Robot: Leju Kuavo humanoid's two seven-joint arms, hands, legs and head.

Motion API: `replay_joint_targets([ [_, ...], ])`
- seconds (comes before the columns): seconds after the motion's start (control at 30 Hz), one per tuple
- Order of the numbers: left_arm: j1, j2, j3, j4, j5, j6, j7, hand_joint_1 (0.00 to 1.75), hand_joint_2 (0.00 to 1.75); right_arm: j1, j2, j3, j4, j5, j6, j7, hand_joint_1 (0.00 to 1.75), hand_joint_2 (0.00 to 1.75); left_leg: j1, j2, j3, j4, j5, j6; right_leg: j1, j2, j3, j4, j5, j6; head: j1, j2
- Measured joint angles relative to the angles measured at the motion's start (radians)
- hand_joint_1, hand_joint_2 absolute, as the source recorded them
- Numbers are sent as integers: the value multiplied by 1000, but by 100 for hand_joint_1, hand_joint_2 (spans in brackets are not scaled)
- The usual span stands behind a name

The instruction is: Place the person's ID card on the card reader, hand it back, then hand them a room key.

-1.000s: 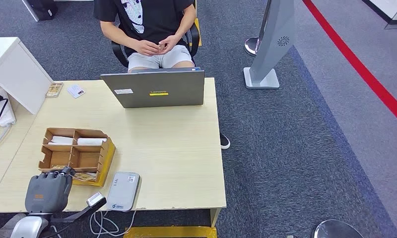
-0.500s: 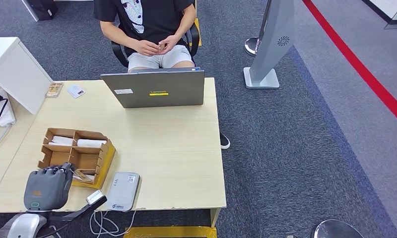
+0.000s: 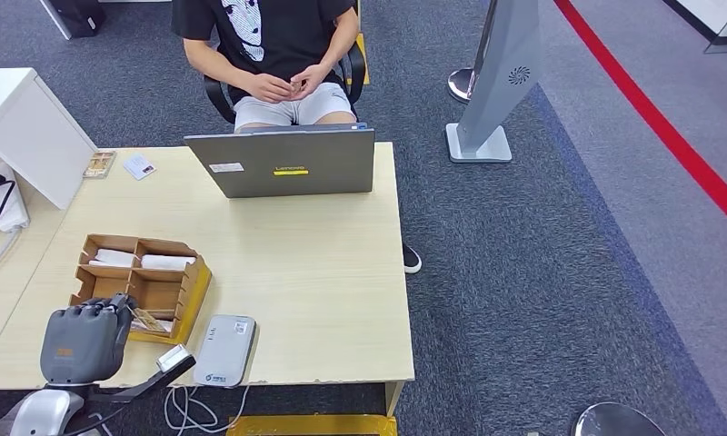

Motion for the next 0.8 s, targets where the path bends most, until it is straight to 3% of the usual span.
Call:
replay_joint_targets([
  [0.47, -68, 12, -45, -204, 9, -92, 14, 175, 175, 0, 1, -21, 0, 15, 0, -13, 0, 175, 0, 0, 0, 0, 0, 0, 0, 0, -1, 0, 0, 0, 0, 0],
  [0.53, -142, 33, -55, -180, 18, -162, 54, 175, 175, -2, 2, -23, 0, 39, -2, -8, 0, 175, 0, -3, -1, 1, 2, -1, 0, -2, -2, 0, 0, 0, 0, 0],
  [0.6, -279, 62, -60, -91, 54, -232, 74, 175, 175, -11, 4, -22, 0, 67, -10, 0, 0, 175, 1, -6, -3, 1, 6, -3, 2, -6, -3, 0, 2, -3, 1, 0],
  [0.7, -488, 93, -60, 97, 94, -247, 48, 175, 175, -28, 7, -20, 0, 84, -22, 8, 0, 175, 2, -6, -3, 0, 9, -5, 3, -7, -3, 2, 6, -6, 0, 0],
  [0.8, -604, 105, -60, 231, 104, -239, 43, 175, 175, -34, 10, -17, 0, 93, -29, 11, 0, 175, 2, -1, -2, 0, 9, -6, 3, -2, -3, 3, 7, -6, 0, 0],
])
